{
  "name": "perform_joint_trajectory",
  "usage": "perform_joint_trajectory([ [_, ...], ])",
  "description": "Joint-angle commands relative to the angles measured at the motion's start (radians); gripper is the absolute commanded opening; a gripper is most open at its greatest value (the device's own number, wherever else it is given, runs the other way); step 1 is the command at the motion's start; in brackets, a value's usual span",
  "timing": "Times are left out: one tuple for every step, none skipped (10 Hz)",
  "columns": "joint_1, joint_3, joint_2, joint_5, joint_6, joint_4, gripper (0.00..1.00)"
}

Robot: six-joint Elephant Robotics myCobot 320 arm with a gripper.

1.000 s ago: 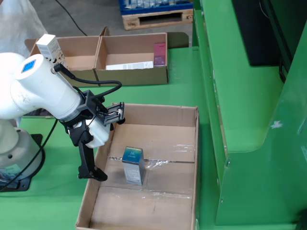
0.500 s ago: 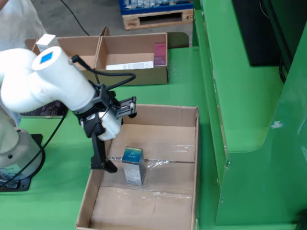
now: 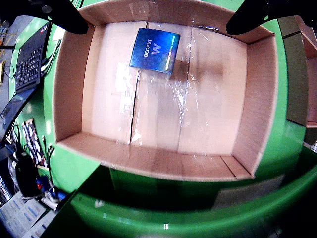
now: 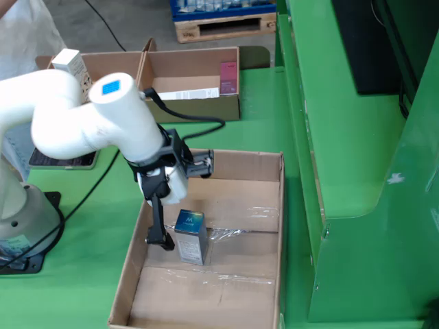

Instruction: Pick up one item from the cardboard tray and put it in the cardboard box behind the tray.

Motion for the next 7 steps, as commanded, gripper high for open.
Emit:
perform_joint_trajectory([
  [0.003, 0.237, -0.048, -0.002, 0.004, -0.024, 1.00],
  [-0.012, 0.312, -0.129, 0.020, -0.005, -0.036, 1.00],
  [-0.012, 0.312, -0.129, 0.020, -0.005, -0.036, 1.00],
  [-0.016, 0.334, -0.155, 0.025, -0.007, -0.038, 1.00],
  [-0.020, 0.341, -0.175, 0.032, -0.013, -0.030, 1.00],
  [-0.020, 0.381, -0.203, 0.032, -0.011, -0.054, 1.00],
  [-0.020, 0.379, -0.208, 0.035, -0.011, -0.050, 1.00],
])
